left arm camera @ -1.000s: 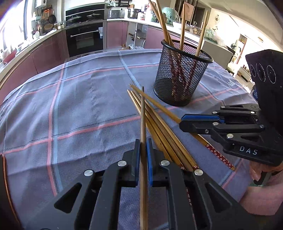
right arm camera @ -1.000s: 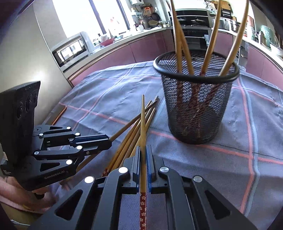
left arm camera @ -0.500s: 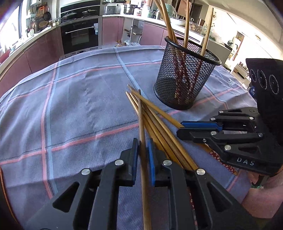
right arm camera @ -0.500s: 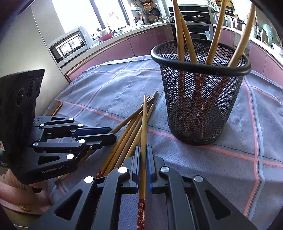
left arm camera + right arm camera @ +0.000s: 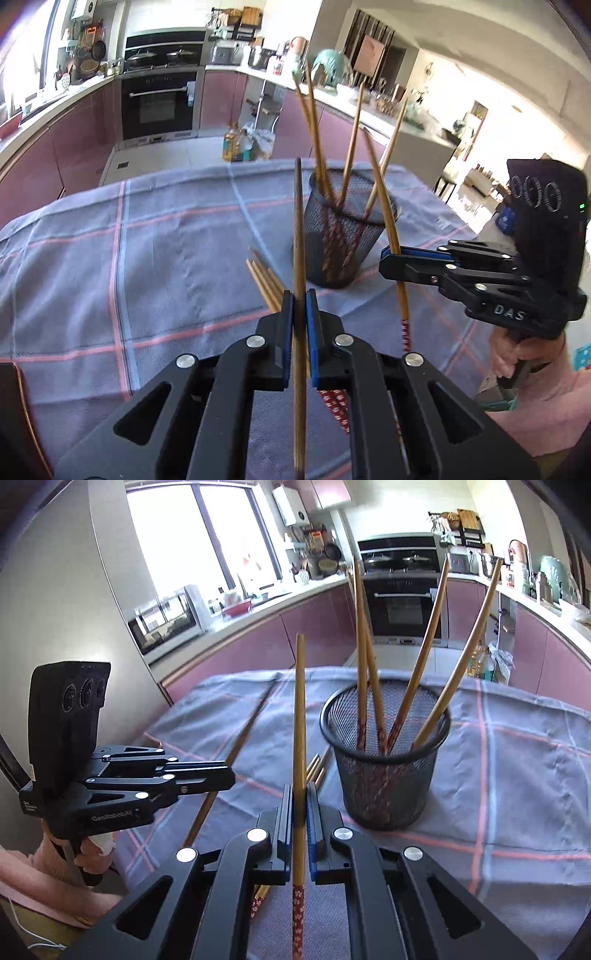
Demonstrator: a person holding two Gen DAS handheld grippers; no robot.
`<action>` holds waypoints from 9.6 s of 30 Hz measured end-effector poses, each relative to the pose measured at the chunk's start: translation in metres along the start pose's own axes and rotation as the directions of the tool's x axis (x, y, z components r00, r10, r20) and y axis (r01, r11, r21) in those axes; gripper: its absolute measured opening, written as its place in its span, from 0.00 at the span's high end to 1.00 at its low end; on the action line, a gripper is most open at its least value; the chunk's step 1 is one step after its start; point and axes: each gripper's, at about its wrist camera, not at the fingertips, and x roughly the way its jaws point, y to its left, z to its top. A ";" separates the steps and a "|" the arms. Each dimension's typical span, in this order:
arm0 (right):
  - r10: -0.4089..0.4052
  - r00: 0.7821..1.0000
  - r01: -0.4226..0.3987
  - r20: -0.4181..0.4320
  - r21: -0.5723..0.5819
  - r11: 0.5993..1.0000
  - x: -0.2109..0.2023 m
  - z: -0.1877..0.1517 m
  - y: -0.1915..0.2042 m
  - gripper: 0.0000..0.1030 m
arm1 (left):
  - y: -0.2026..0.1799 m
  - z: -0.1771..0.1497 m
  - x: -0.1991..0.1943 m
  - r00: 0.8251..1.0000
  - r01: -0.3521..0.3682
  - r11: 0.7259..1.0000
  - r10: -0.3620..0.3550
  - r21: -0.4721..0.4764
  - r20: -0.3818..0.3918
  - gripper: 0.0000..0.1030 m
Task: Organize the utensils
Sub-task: 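Lift the chopstick upright with the right tool over the mesh cup, then lower the chopstick into the mesh cup and open the right tool, then move the open right tool back to the chopstick pile, then close the right tool on another chopstick from the pile, then lift the chopstick upright with the right tool over the mesh cup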
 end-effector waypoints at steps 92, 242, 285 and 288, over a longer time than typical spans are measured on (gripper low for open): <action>0.053 0.998 -0.054 -0.046 -0.013 0.998 0.009 -0.002 -0.004 0.55 | -0.015 0.019 -0.029 0.975 -0.146 0.989 0.138 0.034 0.175 0.25; -0.016 0.995 0.009 -0.103 -0.070 0.998 0.036 -0.021 0.015 0.94 | 0.008 -0.021 0.056 0.986 -0.107 0.994 0.106 0.000 -0.129 0.93; -0.035 0.947 0.062 0.318 -0.074 0.995 -0.089 0.090 -0.012 0.95 | -0.048 0.116 -0.075 0.943 0.138 0.987 -0.158 0.086 0.293 0.93; -0.040 0.944 0.067 0.327 -0.072 0.995 -0.088 0.095 -0.015 0.95 | -0.055 0.126 -0.074 0.940 0.125 0.987 -0.150 0.098 0.308 0.93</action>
